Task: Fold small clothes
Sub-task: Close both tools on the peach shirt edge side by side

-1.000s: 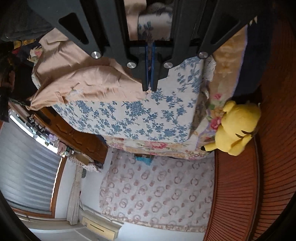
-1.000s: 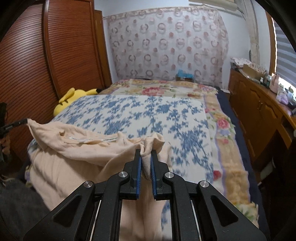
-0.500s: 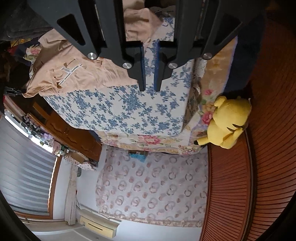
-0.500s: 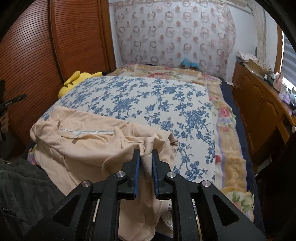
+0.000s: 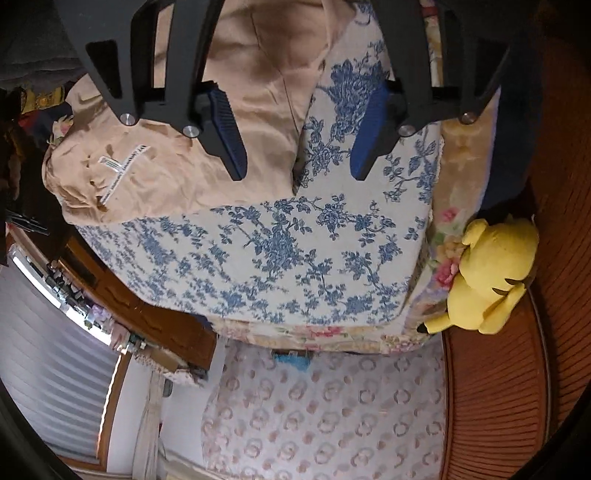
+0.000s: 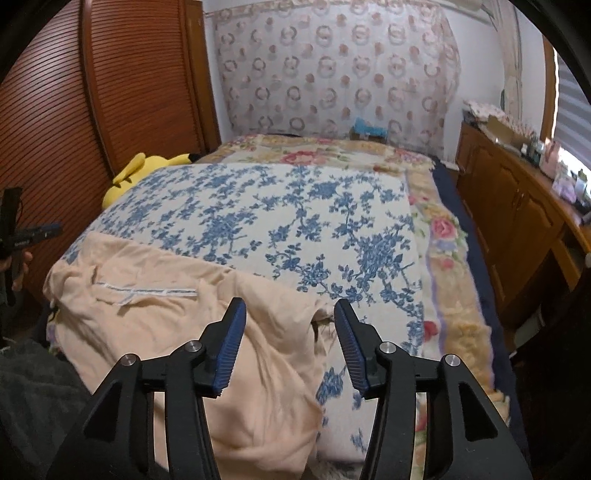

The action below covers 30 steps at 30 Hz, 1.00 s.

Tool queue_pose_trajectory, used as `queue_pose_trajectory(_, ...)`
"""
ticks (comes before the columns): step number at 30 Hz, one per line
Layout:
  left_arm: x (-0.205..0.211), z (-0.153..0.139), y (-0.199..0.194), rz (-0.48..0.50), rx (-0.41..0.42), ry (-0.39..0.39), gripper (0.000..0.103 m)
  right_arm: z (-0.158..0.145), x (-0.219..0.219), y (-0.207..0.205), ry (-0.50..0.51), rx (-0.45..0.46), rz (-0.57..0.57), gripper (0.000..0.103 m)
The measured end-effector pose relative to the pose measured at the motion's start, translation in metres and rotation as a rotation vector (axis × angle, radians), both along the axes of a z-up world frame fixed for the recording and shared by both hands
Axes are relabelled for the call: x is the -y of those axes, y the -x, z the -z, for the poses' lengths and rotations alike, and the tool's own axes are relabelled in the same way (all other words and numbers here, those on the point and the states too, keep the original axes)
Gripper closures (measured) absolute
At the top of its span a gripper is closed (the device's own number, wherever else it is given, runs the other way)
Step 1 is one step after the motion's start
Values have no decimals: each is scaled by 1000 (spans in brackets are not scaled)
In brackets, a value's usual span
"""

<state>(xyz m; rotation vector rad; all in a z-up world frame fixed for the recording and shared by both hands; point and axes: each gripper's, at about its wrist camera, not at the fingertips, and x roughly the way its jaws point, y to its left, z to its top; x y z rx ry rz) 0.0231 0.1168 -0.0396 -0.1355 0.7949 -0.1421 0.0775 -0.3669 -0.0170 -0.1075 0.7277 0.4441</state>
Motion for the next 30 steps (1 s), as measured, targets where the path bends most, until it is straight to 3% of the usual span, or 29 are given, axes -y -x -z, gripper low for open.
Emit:
queue_pose_trajectory(9,2,23,-37,5,-73,-1,46,38,-1,-46,-32,-79,30,49)
queue_pose_trajectory(19,9,46,-51,9,-126,0,46,58,-4,-54,4,-122,34,46)
queue_pose_trajectory(30,10,49,-51,1,-120,7,46,70,-10,-56,36,-123,20,44)
